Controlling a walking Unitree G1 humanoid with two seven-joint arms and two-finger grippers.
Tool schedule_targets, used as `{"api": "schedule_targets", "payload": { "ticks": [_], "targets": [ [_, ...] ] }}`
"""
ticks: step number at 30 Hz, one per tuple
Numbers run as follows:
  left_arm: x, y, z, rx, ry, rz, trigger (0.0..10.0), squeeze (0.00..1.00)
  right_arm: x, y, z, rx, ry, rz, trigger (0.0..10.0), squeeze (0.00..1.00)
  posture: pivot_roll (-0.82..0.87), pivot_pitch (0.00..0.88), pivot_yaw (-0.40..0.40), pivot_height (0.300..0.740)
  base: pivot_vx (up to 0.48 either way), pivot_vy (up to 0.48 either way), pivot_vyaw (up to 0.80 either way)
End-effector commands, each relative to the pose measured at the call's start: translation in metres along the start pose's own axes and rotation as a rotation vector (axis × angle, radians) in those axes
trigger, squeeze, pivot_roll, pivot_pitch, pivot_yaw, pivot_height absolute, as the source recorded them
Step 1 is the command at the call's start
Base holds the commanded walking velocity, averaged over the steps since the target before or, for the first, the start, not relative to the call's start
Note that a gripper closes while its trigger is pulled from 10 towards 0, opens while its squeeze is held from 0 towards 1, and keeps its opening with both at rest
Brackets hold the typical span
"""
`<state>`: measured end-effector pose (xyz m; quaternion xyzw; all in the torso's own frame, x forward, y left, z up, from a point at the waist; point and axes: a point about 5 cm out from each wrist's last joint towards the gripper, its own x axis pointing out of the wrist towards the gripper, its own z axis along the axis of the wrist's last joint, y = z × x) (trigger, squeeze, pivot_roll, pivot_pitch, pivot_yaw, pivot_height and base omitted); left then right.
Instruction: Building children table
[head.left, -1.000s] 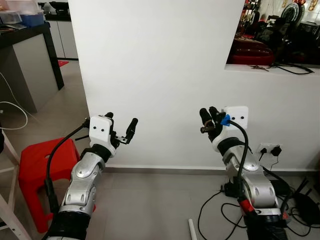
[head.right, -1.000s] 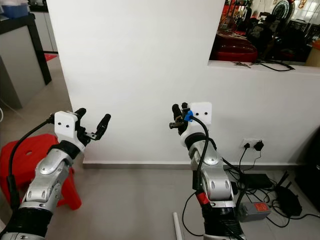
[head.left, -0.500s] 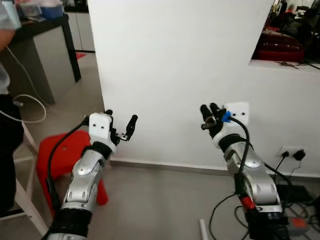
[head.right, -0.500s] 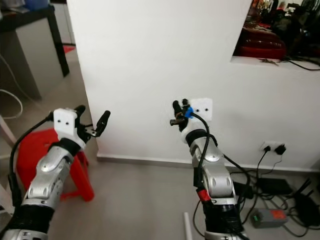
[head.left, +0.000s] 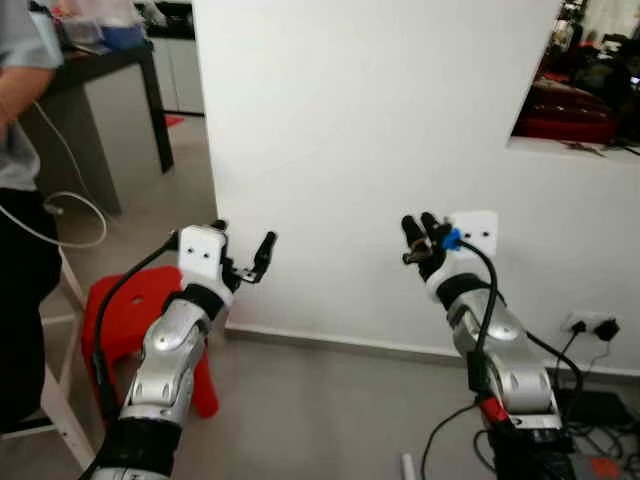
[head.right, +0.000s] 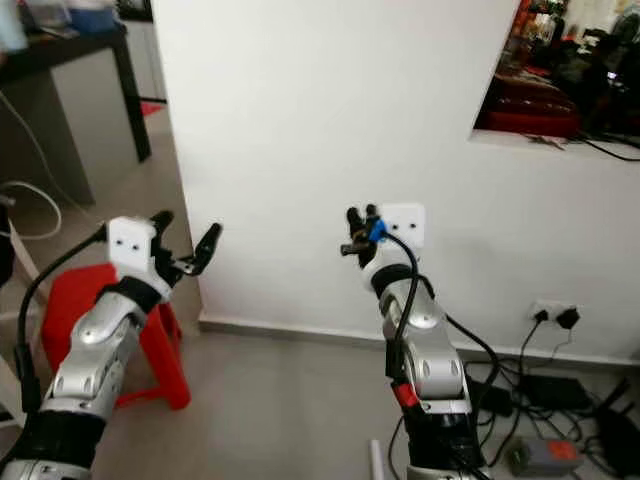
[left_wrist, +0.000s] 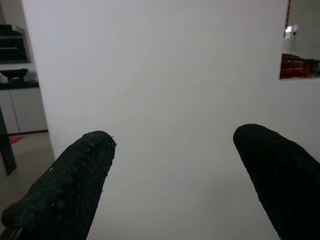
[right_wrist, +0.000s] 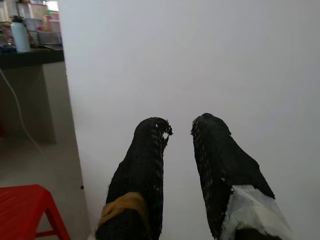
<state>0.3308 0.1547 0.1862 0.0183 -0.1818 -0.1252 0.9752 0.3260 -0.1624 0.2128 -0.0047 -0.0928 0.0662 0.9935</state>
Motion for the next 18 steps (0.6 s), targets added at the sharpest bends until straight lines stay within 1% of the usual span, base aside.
{"api": "schedule_targets", "payload": {
  "ticks": [1,18],
  "targets": [
    [-0.0011,0.0014,-0.0013,-0.005,0.004,0.002,10.0,0.00,0.0006,0.0018,-0.0018,0.007,0.007,0.006,10.0,0.00,0.09,0.000,-0.086,0.740,0.315,0.000,0.00],
    [-0.0009,0.0011,-0.0016,-0.003,0.004,0.000,10.0,0.00,0.0009,0.0001,-0.0030,0.007,0.015,-0.003,10.0,0.00,0.09,0.000,-0.088,0.740,0.311,0.000,0.00]
  ]
}}
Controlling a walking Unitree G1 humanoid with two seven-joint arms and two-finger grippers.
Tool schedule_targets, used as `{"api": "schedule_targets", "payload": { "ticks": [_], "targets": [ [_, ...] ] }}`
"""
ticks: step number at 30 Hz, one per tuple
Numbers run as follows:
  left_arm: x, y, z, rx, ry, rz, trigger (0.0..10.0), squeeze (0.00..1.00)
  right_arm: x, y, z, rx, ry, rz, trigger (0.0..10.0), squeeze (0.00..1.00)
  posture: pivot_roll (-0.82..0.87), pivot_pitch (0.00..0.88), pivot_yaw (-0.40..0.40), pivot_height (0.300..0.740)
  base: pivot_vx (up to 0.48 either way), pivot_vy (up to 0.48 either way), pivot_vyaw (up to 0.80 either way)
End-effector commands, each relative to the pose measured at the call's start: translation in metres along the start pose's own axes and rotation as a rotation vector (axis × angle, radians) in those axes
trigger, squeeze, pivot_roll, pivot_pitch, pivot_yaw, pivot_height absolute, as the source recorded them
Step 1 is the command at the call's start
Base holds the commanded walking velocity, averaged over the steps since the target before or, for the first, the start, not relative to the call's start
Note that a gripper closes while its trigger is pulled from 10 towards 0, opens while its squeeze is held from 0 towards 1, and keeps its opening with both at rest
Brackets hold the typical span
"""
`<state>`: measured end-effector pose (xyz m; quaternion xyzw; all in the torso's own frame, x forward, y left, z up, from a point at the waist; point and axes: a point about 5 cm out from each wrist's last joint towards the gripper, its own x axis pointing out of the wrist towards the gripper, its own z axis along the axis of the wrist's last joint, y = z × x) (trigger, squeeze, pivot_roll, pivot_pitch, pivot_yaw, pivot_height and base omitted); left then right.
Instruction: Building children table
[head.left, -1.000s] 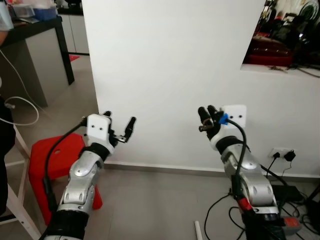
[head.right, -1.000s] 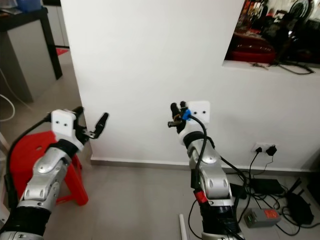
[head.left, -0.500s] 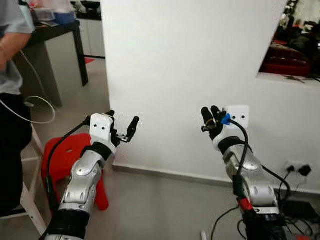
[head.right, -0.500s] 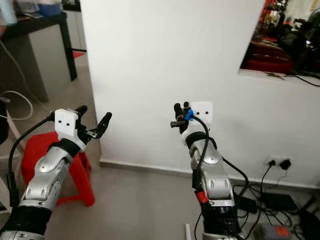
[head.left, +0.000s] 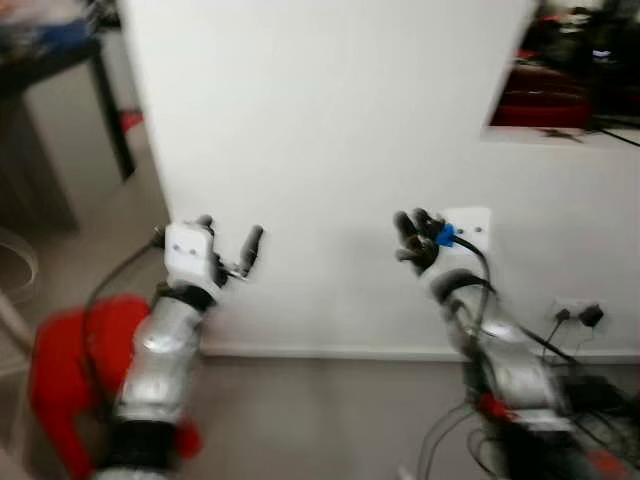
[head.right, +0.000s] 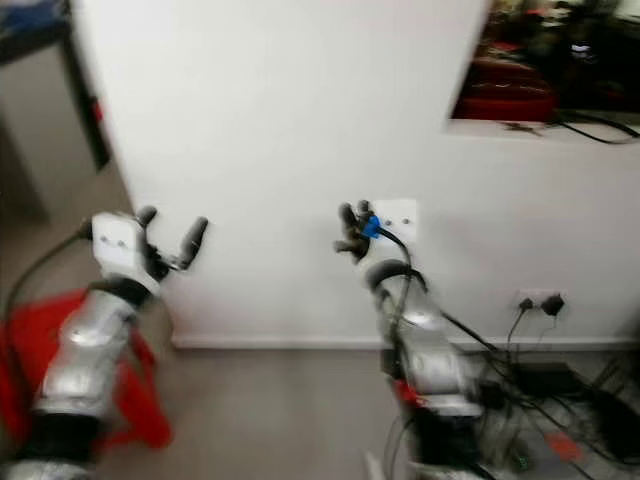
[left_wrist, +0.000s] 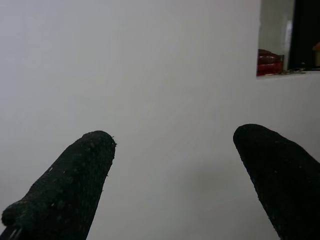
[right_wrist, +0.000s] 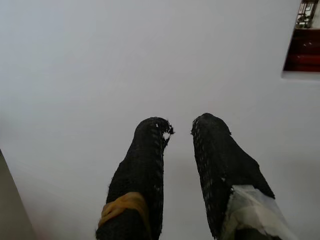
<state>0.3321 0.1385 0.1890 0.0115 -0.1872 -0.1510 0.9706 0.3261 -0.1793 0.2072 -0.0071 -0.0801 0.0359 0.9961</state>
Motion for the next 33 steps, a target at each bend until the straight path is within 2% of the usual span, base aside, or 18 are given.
{"api": "schedule_targets", "payload": {
  "ticks": [1,4,19,23,28,33],
  "targets": [
    [-0.0080,0.0160,-0.0031,0.018,0.019,0.049,10.0,0.00,0.0030,0.0169,0.0026,0.015,-0.011,0.057,10.0,0.00,0.09,0.000,-0.088,0.740,0.285,0.000,0.00],
    [-0.0078,0.0159,-0.0034,0.016,0.019,0.048,10.0,0.00,0.0033,0.0169,0.0025,0.015,-0.011,0.057,10.0,0.00,0.09,0.000,-0.087,0.740,0.262,0.000,0.00],
    [-0.0056,0.0176,-0.0060,0.039,0.037,0.065,10.0,0.00,0.0040,0.0177,0.0017,0.005,-0.012,0.062,10.0,0.00,0.09,0.000,-0.086,0.740,0.000,0.000,0.00],
    [-0.0052,0.0169,-0.0062,0.042,0.037,0.063,10.0,0.00,0.0040,0.0184,0.0017,-0.007,-0.011,0.064,10.0,0.00,0.09,0.000,-0.085,0.740,0.000,0.000,0.62],
    [-0.0050,0.0156,-0.0066,0.043,0.039,0.059,10.0,0.00,0.0042,0.0181,0.0013,0.038,-0.014,0.055,10.0,0.00,0.09,0.000,-0.084,0.740,0.000,0.000,0.32],
    [-0.0053,0.0155,-0.0070,0.044,0.041,0.056,10.0,0.00,0.0045,0.0180,0.0009,0.001,-0.004,0.060,10.0,0.00,0.09,0.000,-0.083,0.740,0.000,0.000,0.80]
  ]
}}
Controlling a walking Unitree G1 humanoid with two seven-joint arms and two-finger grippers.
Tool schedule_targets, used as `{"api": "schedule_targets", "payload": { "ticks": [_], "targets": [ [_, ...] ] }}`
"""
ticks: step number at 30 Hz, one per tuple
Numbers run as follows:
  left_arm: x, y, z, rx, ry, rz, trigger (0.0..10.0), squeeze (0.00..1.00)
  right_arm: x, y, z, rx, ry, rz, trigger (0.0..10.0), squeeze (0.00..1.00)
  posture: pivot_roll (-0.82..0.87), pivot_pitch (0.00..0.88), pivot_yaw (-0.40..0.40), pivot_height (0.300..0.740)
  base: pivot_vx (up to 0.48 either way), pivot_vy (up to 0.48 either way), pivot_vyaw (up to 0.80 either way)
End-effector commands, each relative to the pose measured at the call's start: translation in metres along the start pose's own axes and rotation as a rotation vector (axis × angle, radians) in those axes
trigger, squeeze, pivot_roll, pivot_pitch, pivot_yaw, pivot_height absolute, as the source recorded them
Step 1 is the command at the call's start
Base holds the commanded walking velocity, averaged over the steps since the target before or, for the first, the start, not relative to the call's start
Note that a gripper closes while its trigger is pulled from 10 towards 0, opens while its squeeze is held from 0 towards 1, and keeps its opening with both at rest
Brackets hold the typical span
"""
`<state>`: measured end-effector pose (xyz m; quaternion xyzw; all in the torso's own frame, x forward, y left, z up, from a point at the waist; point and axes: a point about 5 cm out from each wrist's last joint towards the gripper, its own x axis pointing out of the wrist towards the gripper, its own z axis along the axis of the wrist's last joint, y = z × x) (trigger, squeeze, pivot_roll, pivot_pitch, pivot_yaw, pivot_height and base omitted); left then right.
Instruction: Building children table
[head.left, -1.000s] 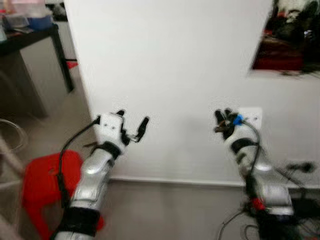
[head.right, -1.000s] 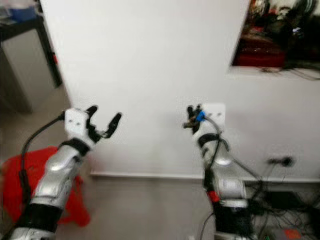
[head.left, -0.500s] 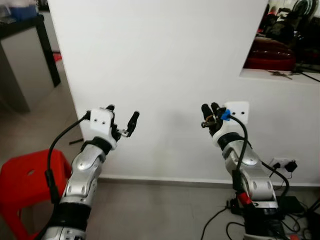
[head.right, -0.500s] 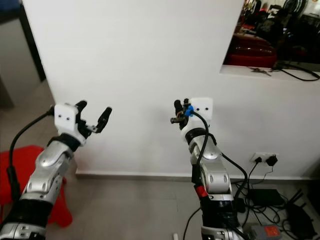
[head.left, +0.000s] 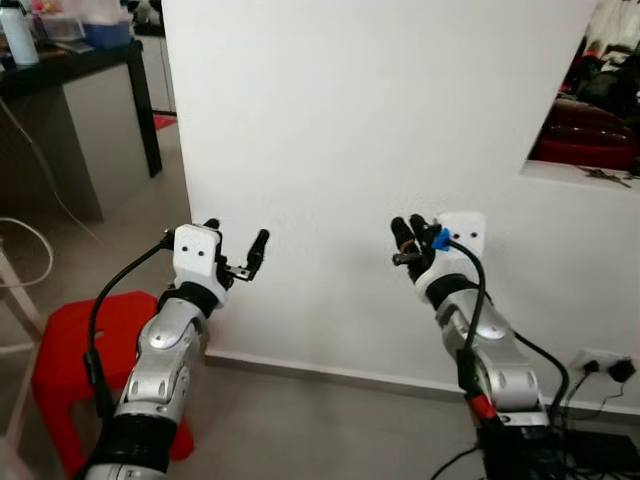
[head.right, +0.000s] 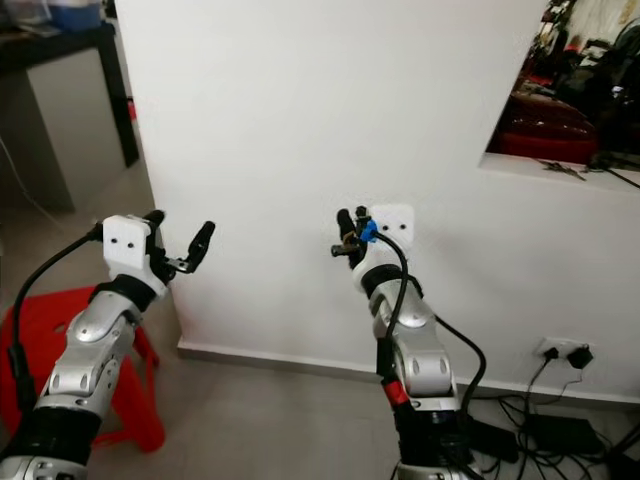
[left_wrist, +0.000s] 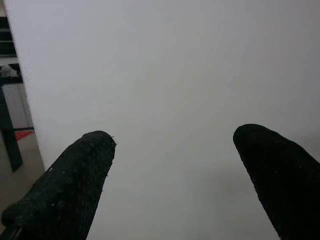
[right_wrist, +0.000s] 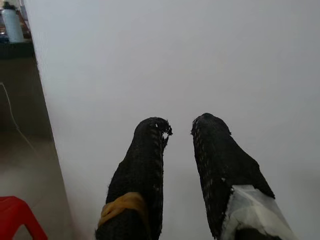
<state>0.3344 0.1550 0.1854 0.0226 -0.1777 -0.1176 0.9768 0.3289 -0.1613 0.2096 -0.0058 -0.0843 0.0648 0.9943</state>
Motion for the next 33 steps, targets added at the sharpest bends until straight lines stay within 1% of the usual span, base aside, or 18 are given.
{"api": "schedule_targets", "payload": {
  "ticks": [1,2,8,9,13,15,17,19,20,22,24,25,26,27,28,31,32,33],
  "targets": [
    [-0.001,-0.001,-0.004,0.015,0.017,-0.007,10.0,0.00,0.000,0.000,-0.002,-0.006,0.008,0.002,10.0,0.00,0.09,0.000,-0.084,0.740,0.000,0.000,0.80],
    [-0.002,-0.001,-0.004,0.016,0.019,-0.009,10.0,0.00,-0.001,0.000,-0.003,-0.005,0.009,0.001,10.0,0.00,0.09,0.000,-0.083,0.740,0.000,0.000,0.72],
    [-0.004,-0.002,-0.006,0.021,0.034,-0.025,10.0,0.00,-0.005,-0.004,-0.006,0.001,0.022,-0.012,10.0,0.00,0.09,0.000,-0.083,0.740,0.000,0.000,0.00],
    [-0.006,-0.002,-0.010,0.037,0.061,-0.047,10.0,0.00,-0.010,-0.009,-0.010,0.010,0.043,-0.035,10.0,0.00,0.08,0.000,-0.080,0.740,0.000,0.000,0.00],
    [-0.007,-0.002,-0.011,0.044,0.072,-0.056,10.0,0.00,-0.011,-0.012,-0.011,0.012,0.050,-0.044,10.0,0.00,0.08,0.000,-0.080,0.740,0.000,0.000,0.00],
    [-0.012,0.000,-0.019,0.067,0.122,-0.080,10.0,0.00,-0.017,-0.019,-0.018,-0.010,0.087,-0.082,10.0,0.00,0.08,0.000,-0.075,0.740,0.000,0.000,0.00],
    [-0.012,0.000,-0.019,0.067,0.122,-0.080,10.0,0.00,-0.017,-0.019,-0.018,-0.010,0.087,-0.082,10.0,0.00,0.08,0.000,-0.075,0.740,0.000,0.000,0.00],
    [-0.023,0.007,-0.026,0.099,0.166,-0.085,10.0,0.00,-0.029,-0.030,-0.028,-0.049,0.146,-0.124,10.0,0.00,0.07,0.000,-0.071,0.740,0.000,0.000,0.00],
    [-0.023,0.007,-0.026,0.099,0.166,-0.085,10.0,0.00,-0.029,-0.030,-0.028,-0.049,0.146,-0.124,10.0,0.00,0.07,0.000,-0.071,0.740,0.000,0.000,0.00],
    [-0.034,0.014,-0.031,0.117,0.199,-0.093,10.0,0.00,-0.042,-0.036,-0.037,-0.088,0.177,-0.146,10.0,0.00,0.07,0.000,-0.067,0.740,0.000,0.000,0.00],
    [-0.034,0.014,-0.031,0.117,0.199,-0.093,10.0,0.00,-0.042,-0.036,-0.037,-0.088,0.177,-0.146,10.0,0.00,0.07,0.000,-0.067,0.740,0.000,0.000,0.00],
    [-0.038,0.014,-0.033,0.117,0.211,-0.100,10.0,0.00,-0.047,-0.037,-0.039,-0.101,0.184,-0.144,10.0,0.00,0.07,0.000,-0.067,0.740,0.000,0.000,0.00],
    [-0.038,0.014,-0.033,0.117,0.211,-0.100,10.0,0.00,-0.047,-0.037,-0.039,-0.101,0.184,-0.144,10.0,0.00,0.07,0.000,-0.067,0.740,0.000,0.000,0.00],
    [-0.045,0.013,-0.036,0.119,0.229,-0.113,10.0,0.00,-0.056,-0.037,-0.042,-0.120,0.190,-0.139,10.0,0.00,0.06,0.000,-0.064,0.740,0.000,0.000,0.00],
    [-0.045,0.013,-0.036,0.119,0.229,-0.113,10.0,0.00,-0.056,-0.037,-0.042,-0.120,0.190,-0.139,10.0,0.00,0.06,0.000,-0.064,0.740,0.000,0.000,0.00],
    [-0.068,0.017,-0.048,0.122,0.300,-0.095,10.0,0.00,-0.086,-0.038,-0.056,-0.136,0.221,-0.143,10.0,0.00,0.06,0.000,-0.064,0.740,0.000,0.000,0.00],
    [-0.068,0.017,-0.048,0.122,0.300,-0.095,10.0,0.00,-0.086,-0.038,-0.056,-0.136,0.221,-0.143,10.0,0.00,0.06,0.000,-0.064,0.740,0.000,0.000,0.00],
    [-0.074,0.018,-0.050,0.123,0.317,-0.089,10.0,0.00,-0.093,-0.041,-0.061,-0.135,0.240,-0.155,10.0,0.00,0.05,0.000,-0.065,0.740,0.000,0.000,0.00]
  ]
}}
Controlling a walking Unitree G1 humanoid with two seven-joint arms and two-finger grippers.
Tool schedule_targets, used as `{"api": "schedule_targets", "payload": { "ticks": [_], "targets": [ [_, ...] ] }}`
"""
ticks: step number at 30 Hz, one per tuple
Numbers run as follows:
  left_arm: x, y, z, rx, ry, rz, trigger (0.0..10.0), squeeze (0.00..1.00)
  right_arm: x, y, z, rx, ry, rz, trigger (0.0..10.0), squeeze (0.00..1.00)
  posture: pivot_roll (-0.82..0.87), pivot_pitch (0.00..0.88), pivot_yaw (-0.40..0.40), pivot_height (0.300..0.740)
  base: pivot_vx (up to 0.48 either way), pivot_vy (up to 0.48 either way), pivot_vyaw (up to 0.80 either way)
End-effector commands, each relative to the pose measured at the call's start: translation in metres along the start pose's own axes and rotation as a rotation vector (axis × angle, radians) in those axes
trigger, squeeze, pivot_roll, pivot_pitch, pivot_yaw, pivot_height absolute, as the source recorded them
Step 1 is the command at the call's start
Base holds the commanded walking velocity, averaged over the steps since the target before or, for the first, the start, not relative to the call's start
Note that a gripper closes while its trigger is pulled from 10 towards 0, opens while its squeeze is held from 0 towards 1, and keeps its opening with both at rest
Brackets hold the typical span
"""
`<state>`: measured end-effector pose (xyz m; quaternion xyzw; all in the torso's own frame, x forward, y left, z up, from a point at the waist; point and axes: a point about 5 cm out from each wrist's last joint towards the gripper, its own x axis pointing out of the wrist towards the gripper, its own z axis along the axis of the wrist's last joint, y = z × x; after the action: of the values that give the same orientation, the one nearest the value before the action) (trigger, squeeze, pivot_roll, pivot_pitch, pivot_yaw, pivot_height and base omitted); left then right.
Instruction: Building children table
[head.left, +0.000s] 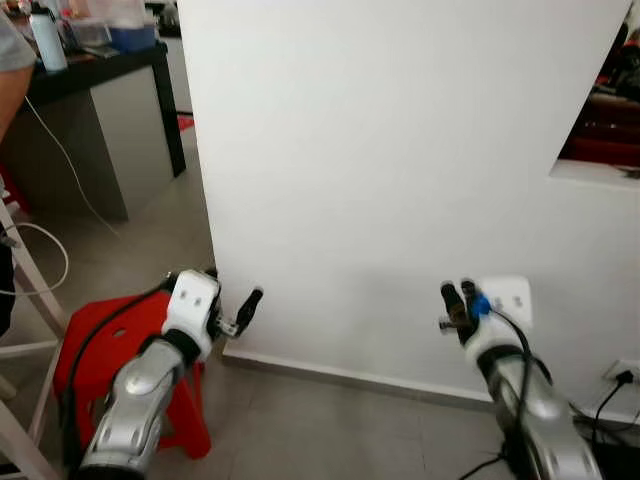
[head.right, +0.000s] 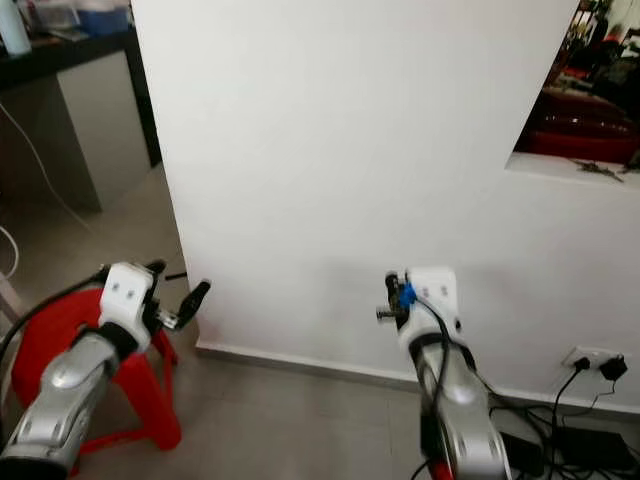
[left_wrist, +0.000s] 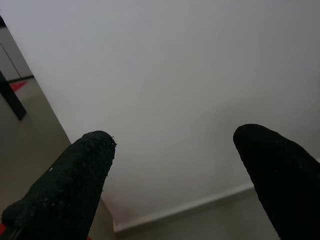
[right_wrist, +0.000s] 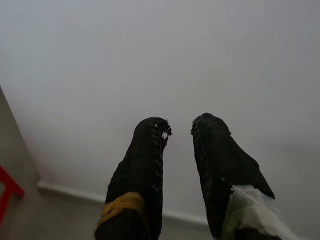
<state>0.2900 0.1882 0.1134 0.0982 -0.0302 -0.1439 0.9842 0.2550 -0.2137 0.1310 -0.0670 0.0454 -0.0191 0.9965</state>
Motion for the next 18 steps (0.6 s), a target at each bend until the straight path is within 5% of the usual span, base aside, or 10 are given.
{"api": "schedule_targets", "payload": {
  "ticks": [1,8,18],
  "targets": [
    [-0.002,0.002,0.001,0.020,0.009,-0.003,10.0,0.00,-0.002,-0.001,0.004,-0.013,-0.030,-0.003,10.0,0.00,0.05,0.000,-0.065,0.740,0.000,0.000,0.00],
    [-0.022,-0.002,-0.013,0.003,0.070,-0.008,10.0,0.00,-0.028,-0.010,-0.020,-0.022,0.033,-0.040,10.0,0.00,0.05,0.000,-0.063,0.740,0.000,0.000,0.00],
    [-0.050,-0.007,-0.017,-0.029,0.110,0.014,10.0,0.00,-0.062,0.012,-0.017,-0.013,0.012,0.010,10.0,0.00,0.04,0.000,-0.068,0.740,0.000,0.000,0.00]
  ]
}}
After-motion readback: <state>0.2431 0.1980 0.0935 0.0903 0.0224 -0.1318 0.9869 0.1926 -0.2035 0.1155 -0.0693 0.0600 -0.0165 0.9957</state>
